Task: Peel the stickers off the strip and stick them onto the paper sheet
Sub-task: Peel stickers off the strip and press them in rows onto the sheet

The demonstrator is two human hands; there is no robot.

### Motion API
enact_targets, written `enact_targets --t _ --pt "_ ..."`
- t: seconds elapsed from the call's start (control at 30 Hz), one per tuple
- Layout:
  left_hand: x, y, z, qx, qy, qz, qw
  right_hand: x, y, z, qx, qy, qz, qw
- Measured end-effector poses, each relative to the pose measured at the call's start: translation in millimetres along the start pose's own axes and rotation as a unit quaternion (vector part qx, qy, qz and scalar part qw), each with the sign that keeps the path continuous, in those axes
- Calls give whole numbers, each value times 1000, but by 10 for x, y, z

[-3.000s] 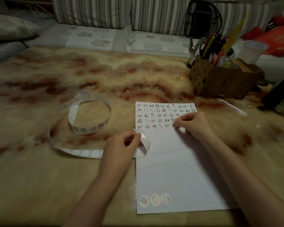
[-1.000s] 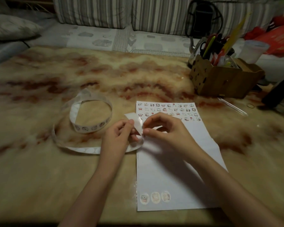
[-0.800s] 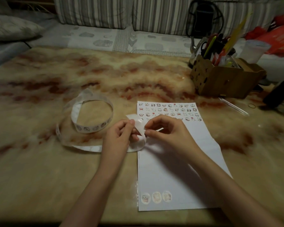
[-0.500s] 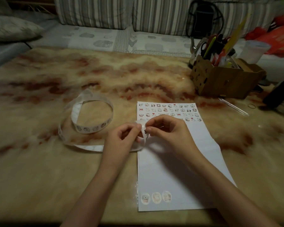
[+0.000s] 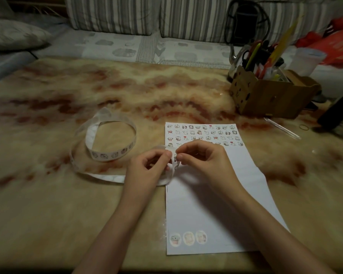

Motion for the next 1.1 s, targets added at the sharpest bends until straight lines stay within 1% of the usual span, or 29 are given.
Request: enact_targets --t 0.13,0.27,0.43,0.63,0.9,0.97,1.0,1.07,1.1 --pt "8 -6 -11 -7 -5 1 1000 -4 8 6 5 8 -6 1000" --pt "10 -10 -9 -22 -2 2 1000 -22 9 39 -9 40 -14 999" --pt "14 -5 -7 -29 -5 -4 1000 -8 8 39 -5 45 -22 999" --pt "17 -16 -75 -34 -22 5 999 42 10 25 70 9 7 997" --pt "26 -15 -68 -20 -32 11 999 100 15 13 124 -59 18 990" --pt "24 -29 -77 -30 -32 13 999 125 7 -9 110 -62 13 992" --pt "27 -36 -87 -38 -33 13 999 137 6 -26 86 -54 1 995" --pt "40 -38 -121 -54 -41 14 998 132 -45 -57 22 -18 -10 1000" --pt "50 -37 -136 -66 -45 15 997 105 -116 -53 2 5 3 1000"
Point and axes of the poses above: each hand's wrist, its own x-axis away from the middle knuckle, its own y-axis out of the palm, z = x × y, the point moved 6 cm from there along -x, towards the middle knuckle, and after that the axes turned 12 degrees about y, right-handed, at the moved point
